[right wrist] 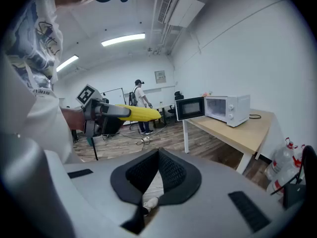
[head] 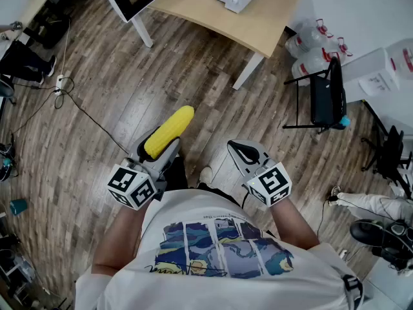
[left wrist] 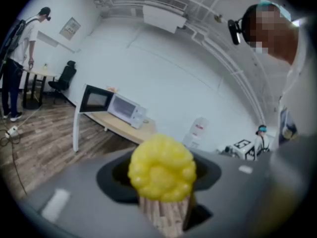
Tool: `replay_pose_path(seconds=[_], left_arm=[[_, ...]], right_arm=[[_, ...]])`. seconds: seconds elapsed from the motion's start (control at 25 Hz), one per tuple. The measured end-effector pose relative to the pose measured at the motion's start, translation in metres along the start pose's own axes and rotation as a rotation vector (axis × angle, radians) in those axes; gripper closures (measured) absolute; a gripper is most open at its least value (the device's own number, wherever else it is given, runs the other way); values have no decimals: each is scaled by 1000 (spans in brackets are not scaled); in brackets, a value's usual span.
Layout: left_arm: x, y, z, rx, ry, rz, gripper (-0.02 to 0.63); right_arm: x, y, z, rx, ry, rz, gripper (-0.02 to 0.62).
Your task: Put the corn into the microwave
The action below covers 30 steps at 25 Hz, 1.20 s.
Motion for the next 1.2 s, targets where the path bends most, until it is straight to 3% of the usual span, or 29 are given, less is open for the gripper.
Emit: replay_pose_path(seconds=[0.44, 0.6, 0.64, 0.72, 0.88, 1.2], left_arm=[[91, -45, 63, -59, -27, -54, 357], [133, -65, 89, -62, -55, -88, 359], [144, -72, 95, -61, -59, -95, 357], [164, -89, 107, -58, -68, -104, 357], [199, -124, 125, -54, -76, -96, 357], [225, -225, 161, -81, -72, -18, 358]], right_arm=[[-34, -83, 63, 32, 40, -50, 588], [-49, -116, 86, 24, -3, -106, 586], [-55, -124, 89, 29, -24, -120, 575], [-66, -137, 95, 31, -67, -150, 486], [-79, -156, 108, 29, -86, -198, 485], [-184, -166, 129, 39, -82, -183, 499]])
Point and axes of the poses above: the fingertips, and each gripper's own axes: y backward along the fingers, x to its left, z out of its top, the point moved 7 cm from there along y, backward along the fingers, and after that the axes turned 4 degrees about z, right-handed, at the moved point
